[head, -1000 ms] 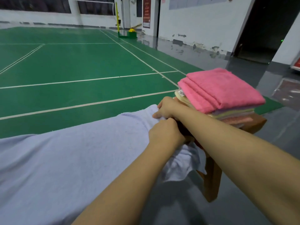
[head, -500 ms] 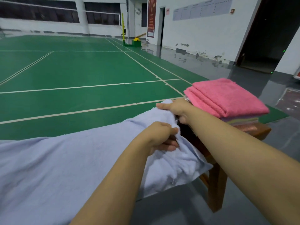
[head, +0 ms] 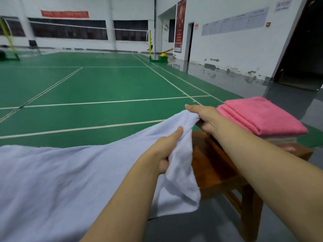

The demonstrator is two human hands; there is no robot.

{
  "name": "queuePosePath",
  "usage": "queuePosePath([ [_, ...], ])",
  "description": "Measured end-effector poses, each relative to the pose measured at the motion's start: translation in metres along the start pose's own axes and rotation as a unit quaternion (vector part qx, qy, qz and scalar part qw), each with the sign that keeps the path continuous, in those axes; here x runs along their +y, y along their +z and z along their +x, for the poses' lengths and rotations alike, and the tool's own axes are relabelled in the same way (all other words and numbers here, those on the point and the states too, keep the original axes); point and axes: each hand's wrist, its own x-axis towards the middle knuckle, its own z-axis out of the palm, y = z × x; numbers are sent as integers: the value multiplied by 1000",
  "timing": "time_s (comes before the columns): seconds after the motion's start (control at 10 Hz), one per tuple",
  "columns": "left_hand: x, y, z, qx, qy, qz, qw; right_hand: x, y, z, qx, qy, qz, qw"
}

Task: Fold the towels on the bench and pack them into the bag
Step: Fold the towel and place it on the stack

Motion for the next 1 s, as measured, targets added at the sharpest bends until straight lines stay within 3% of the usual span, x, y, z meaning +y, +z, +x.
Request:
queuePosePath([
  [0.1,1,6,-3,-10,6,9,1000,-9,-2,2,20,-7,-21,1000],
  [0.2,-2,23,1,-57,14,-72,996,-20,-12,5,59,-29,-46,997],
  [0.4,-5,59,10,-70,24,-8,997,-53,-39,3,116,-76,-105,985],
  [0.5,-4,66,23,-60,93,-60,992,-62,-43,-1,96,-70,-117,986],
  [0.6,-1,61,27,-119,79,-124,982,-61,-34,-6,74,-67,-122,988],
  [0.8,18,10,-13,-8,59,-35,998,-30,26,-9,22,-69,-89,993],
  [1.0,31,-54,-82,140,70,29,987,4,127,-30,-63,-49,-109,991],
])
